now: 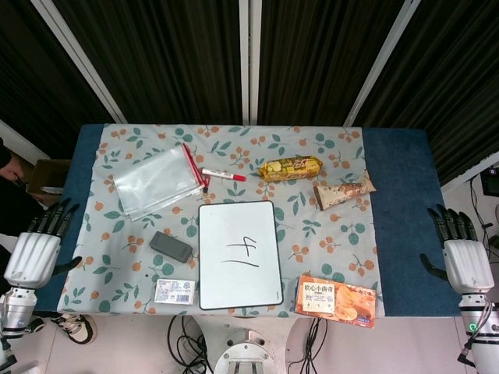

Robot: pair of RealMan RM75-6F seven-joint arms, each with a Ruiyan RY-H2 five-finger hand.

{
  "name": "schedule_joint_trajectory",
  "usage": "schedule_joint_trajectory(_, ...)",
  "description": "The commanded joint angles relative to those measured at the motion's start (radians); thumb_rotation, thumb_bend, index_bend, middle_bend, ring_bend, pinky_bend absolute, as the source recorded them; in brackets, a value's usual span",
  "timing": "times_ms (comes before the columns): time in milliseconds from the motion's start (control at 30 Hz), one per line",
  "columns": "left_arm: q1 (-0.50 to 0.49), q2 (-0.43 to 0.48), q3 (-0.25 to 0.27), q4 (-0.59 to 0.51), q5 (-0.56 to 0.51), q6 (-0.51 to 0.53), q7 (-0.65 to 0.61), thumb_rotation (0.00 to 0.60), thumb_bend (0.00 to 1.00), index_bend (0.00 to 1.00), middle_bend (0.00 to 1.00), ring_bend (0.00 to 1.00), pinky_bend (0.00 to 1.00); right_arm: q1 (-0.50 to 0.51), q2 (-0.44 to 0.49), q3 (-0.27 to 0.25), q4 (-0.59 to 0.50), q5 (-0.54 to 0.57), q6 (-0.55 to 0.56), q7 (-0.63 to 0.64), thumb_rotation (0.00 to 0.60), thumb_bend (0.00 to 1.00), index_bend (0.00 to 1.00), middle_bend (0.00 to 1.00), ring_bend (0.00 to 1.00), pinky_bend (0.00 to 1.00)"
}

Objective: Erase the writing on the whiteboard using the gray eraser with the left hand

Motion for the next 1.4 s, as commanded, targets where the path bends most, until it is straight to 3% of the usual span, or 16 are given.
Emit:
schedule_joint_trajectory(33, -0.044, -0.011, 0.025, 0.014, 0.086, -0.021, -0.038, 0.600, 0.01, 0.06, 0.08, 0.07, 0.23, -0.001, 0.006, 0.002, -0.003, 0.000, 0.001, 0.003, 0.600, 0.19, 0.00, 0.00, 0.00, 0.00)
schedule_joint_trajectory(133, -0.105, 0.012, 0.048, -0.017, 0.149, -0.092, -0.084, 0.600, 0.06, 0.08, 0.08, 0.08, 0.26, 0.002, 0.022, 0.001, -0.007, -0.005, -0.002, -0.002, 0.600, 0.19, 0.00, 0.00, 0.00, 0.00)
schedule_joint_trajectory(267, -0.186, 0.020, 0.053, -0.045, 0.184, -0.210, -0.023, 0.600, 0.07, 0.08, 0.08, 0.08, 0.26, -0.004, 0.049, 0.012, -0.030, -0.009, 0.025, 0.001, 0.600, 0.20, 0.00, 0.00, 0.00, 0.00)
schedule_joint_trajectory(433, -0.241, -0.018, 0.049, -0.042, 0.184, -0.311, 0.118, 0.600, 0.07, 0.10, 0.09, 0.09, 0.23, -0.025, 0.065, 0.013, -0.040, -0.008, 0.058, 0.016, 0.600, 0.21, 0.00, 0.00, 0.00, 0.00)
schedule_joint_trajectory(667, -0.319, -0.086, 0.042, -0.002, 0.110, -0.467, 0.125, 0.600, 0.07, 0.12, 0.09, 0.09, 0.23, -0.049, 0.072, 0.001, -0.043, -0.014, 0.080, 0.035, 0.600, 0.21, 0.00, 0.00, 0.00, 0.00)
schedule_joint_trajectory(967, -0.372, -0.145, 0.037, 0.025, 0.079, -0.517, 0.141, 0.600, 0.11, 0.17, 0.10, 0.09, 0.23, -0.052, 0.087, 0.006, -0.054, -0.009, 0.081, 0.026, 0.600, 0.23, 0.00, 0.00, 0.00, 0.00)
schedule_joint_trajectory(1167, -0.407, -0.170, 0.031, 0.038, 0.045, -0.557, 0.127, 0.600, 0.19, 0.22, 0.18, 0.14, 0.24, -0.048, 0.083, 0.004, -0.047, 0.003, 0.059, 0.027, 0.600, 0.23, 0.00, 0.00, 0.00, 0.00)
schedule_joint_trajectory(1400, -0.429, -0.190, 0.039, 0.056, 0.023, -0.576, 0.137, 0.600, 0.23, 0.33, 0.22, 0.18, 0.26, -0.047, 0.081, 0.008, -0.042, 0.012, 0.052, 0.031, 0.600, 0.23, 0.00, 0.00, 0.00, 0.00)
